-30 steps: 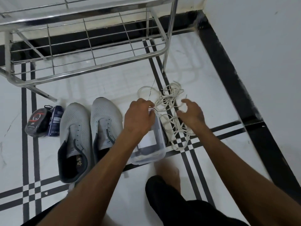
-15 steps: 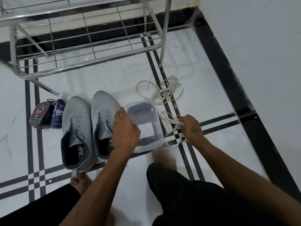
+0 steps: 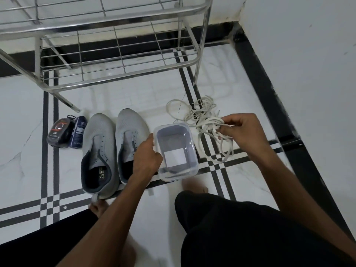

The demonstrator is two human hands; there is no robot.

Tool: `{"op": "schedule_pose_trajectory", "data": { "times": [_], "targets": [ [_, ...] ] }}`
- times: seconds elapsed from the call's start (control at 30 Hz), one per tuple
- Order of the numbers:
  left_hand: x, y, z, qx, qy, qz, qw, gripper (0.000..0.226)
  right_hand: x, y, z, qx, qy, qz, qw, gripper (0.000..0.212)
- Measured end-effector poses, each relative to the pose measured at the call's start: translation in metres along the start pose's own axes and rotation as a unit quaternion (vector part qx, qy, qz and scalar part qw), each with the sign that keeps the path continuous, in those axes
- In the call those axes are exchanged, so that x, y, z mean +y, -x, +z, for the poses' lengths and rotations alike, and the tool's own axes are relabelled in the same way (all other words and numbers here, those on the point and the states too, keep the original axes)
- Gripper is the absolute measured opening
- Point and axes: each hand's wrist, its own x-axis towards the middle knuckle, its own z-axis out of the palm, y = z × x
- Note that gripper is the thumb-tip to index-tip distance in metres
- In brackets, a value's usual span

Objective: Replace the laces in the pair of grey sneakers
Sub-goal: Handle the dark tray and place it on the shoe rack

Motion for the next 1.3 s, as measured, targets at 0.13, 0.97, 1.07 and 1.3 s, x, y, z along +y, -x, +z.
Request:
{"op": "schedule_pose_trajectory", "data": {
  "times": [0.13,0.97,1.07,1.3],
  "targets": [
    [-0.002,0.003,-0.002,0.001,0.043,0.012,0.999,0.051,-0.025,-0.002,0.005,-0.041,-0.071,-0.025,0.996,0.020],
    [-0.008,-0.007,-0.009,-0.008,0.052,-0.054,0.997,0.035,0.060,-0.020,0.080,0.117,0.023,0.127,0.985,0.017],
    [-0.013,-0.004,-0.027,0.012,0.072,-0.051,0.996,0.018,0.092,-0.025,0.094,0.000,0.171,0.163,0.972,0.036],
    [-0.014,-0.006,-0.057,0.034,0.081,-0.040,0.995,0.016,0.110,-0.021,0.149,-0.025,0.343,0.101,0.934,0.061]
  ]
}}
